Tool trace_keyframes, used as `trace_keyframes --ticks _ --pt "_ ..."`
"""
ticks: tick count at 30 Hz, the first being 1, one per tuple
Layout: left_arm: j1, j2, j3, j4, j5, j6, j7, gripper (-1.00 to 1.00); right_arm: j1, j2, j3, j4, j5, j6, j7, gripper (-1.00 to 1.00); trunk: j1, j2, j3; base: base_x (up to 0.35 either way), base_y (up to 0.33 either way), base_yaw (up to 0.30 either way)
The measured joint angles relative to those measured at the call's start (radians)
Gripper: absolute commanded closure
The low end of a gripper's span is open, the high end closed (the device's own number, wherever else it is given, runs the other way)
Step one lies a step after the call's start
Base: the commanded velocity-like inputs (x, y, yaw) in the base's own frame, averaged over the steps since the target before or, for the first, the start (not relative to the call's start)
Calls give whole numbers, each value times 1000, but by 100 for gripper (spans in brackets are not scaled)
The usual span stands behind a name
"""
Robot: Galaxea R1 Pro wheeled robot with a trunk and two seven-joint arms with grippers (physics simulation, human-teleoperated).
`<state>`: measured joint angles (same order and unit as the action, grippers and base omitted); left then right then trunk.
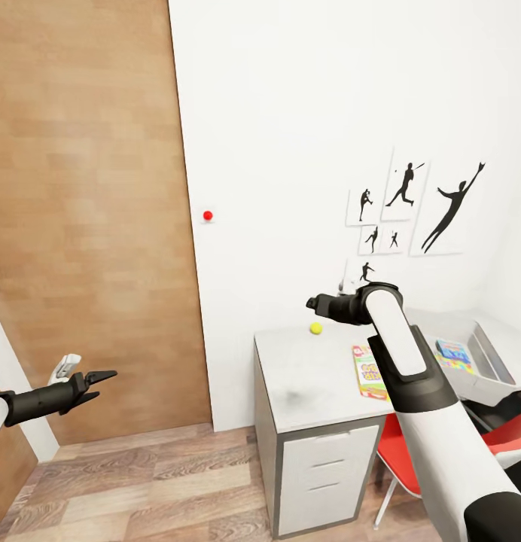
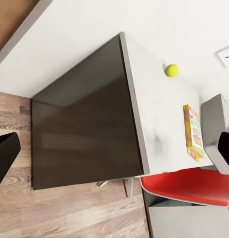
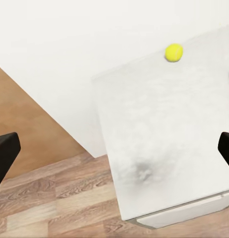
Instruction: Put all the toys in the child's room - the three board games (two on the bed and one on the table), the two jigsaw puzzles on the table, and the tennis ball on the table - inside the toy box on the table in the child's room.
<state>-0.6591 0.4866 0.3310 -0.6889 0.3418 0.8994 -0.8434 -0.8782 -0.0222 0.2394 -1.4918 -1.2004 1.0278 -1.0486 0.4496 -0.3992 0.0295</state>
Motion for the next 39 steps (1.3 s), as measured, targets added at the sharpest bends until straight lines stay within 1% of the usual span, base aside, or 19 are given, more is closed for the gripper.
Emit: trace_keyframes --ticks 13,21,32,39 --pt "0 0 0 1 0 0 0 -100 0 2 -1 11 1 -1 -4 -100 0 0 0 24 1 0" --pt "0 -4 -1 1 0 0 0 -100 0 2 -5 37 2 -3 -4 -100 0 0 0 46 0 -7" --pt "0 -5 -2 2 0 0 0 -100 0 1 -5 60 2 -4 -3 -100 0 0 -3 2 0 -186" --pt "0 -5 -2 0 0 0 0 -100 0 2 -4 60 3 -4 -4 -100 0 0 -4 0 0 -50"
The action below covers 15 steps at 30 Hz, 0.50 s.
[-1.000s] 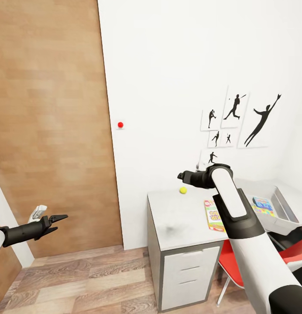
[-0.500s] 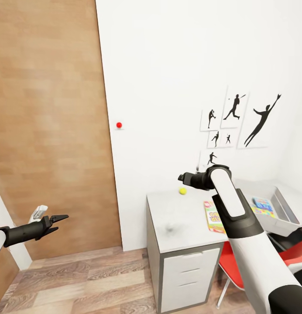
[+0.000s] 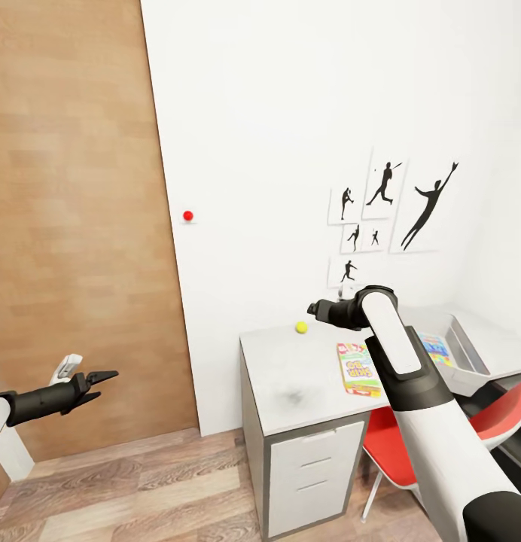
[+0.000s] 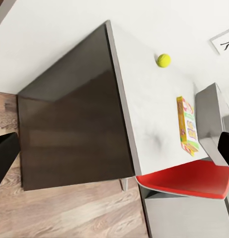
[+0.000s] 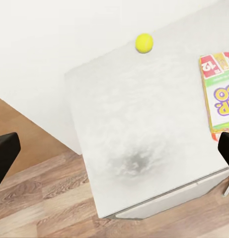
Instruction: Put all the toys in the child's room - the three board games (two on the bed and one on the table), the two jigsaw puzzles on the table, and the tennis ball on the table - inside the toy box on the table in the child's room.
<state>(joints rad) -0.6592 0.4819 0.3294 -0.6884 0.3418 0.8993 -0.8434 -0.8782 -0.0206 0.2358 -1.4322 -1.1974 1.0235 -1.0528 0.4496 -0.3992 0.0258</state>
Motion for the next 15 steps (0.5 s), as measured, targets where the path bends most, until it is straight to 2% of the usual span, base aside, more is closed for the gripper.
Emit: trace_keyframes --ticks 15 --pt "0 0 0 1 -1 0 0 -100 0 0 -4 1 -1 -1 1 -100 0 0 0 0 0 -13"
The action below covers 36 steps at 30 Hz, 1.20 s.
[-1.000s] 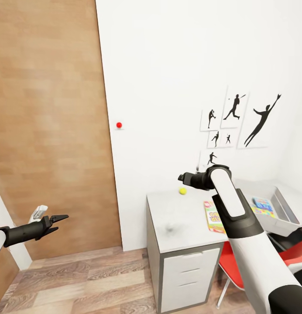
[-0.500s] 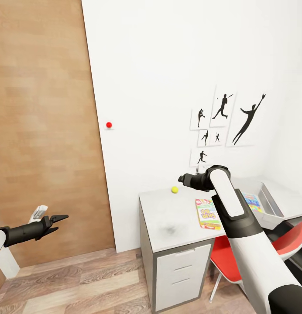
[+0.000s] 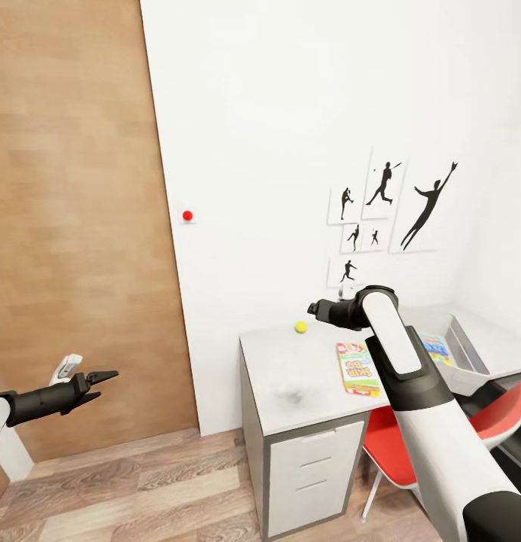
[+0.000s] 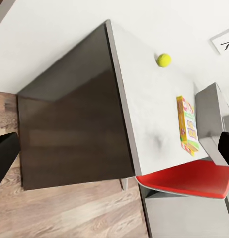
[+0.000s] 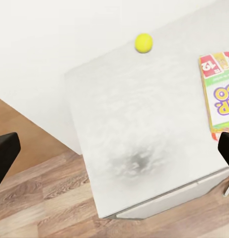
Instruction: Put all the toys in the child's room - the three board games (two on the bed and one on the table), the two jigsaw puzzles on the table, and the tennis ball on the table - inside the toy box on the table in the child's room.
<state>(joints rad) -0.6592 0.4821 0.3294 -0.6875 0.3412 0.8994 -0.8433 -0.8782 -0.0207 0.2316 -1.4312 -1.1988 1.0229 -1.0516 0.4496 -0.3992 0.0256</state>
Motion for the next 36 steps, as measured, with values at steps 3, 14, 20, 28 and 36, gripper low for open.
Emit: trace_keyframes --ticks 3,14,20,28,36 --pt "0 0 0 0 0 0 0 -100 0 0 -2 0 -1 1 0 -100 0 0 -1 0 0 -174" --pt "0 1 0 0 1 1 -1 -100 0 0 -3 -1 1 0 0 -100 0 0 -4 0 0 -117" --pt "0 2 0 0 1 1 -2 -100 0 0 -4 -4 1 -1 0 -100 0 0 -4 0 0 -7" --pt "0 1 0 0 0 1 -2 -100 0 -1 -6 -4 -1 1 1 -100 0 0 -4 0 14 -73" --pt "0 2 0 0 0 2 -1 -100 0 -1 -7 0 -1 1 2 -100 0 0 -4 0 38 -250"
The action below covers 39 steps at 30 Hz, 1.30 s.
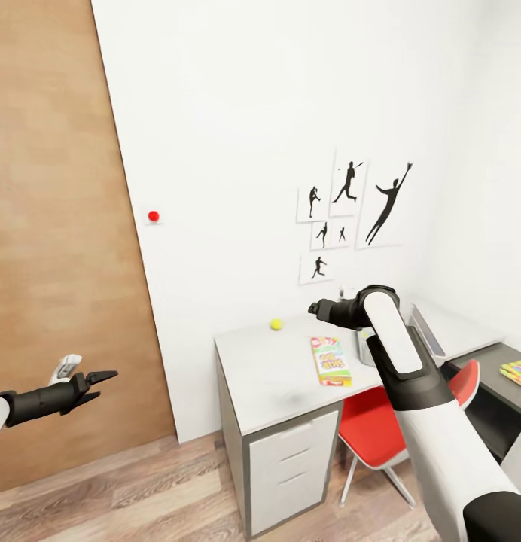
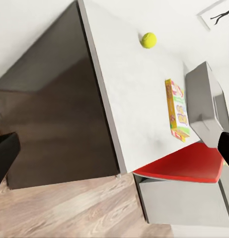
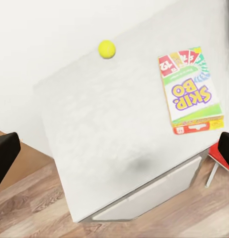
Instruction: Put all the toys in the child's room - the three board games (two on the bed and one on the table), the two jigsaw puzzles on the table, and the tennis ball on the table - inside the toy box on the table in the child's room.
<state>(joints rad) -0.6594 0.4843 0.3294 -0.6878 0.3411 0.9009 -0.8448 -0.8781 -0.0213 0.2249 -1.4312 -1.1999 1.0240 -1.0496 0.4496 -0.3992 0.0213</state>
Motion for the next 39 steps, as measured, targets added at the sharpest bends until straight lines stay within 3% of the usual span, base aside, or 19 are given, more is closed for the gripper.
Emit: trace_keyframes --ticks 8,26,29,34,39 --pt "0 0 0 0 0 0 0 -100 0 0 1 0 1 -1 -2 -100 0 0 -3 13 11 -228" --pt "6 5 1 0 3 5 -7 -100 2 -1 -2 -1 1 -1 -1 -100 0 0 -4 62 45 -24" --pt "11 8 0 0 3 10 -42 -100 2 -3 -2 -1 1 0 -1 -100 0 0 -4 1 0 -113" --pt "29 13 -5 0 -1 11 -183 -100 5 -6 -3 -1 1 3 -1 -100 0 0 -4 0 0 -91" --pt "40 42 -6 0 -8 11 -296 -100 7 -9 -2 0 1 4 -2 -100 0 0 -4 0 0 -13"
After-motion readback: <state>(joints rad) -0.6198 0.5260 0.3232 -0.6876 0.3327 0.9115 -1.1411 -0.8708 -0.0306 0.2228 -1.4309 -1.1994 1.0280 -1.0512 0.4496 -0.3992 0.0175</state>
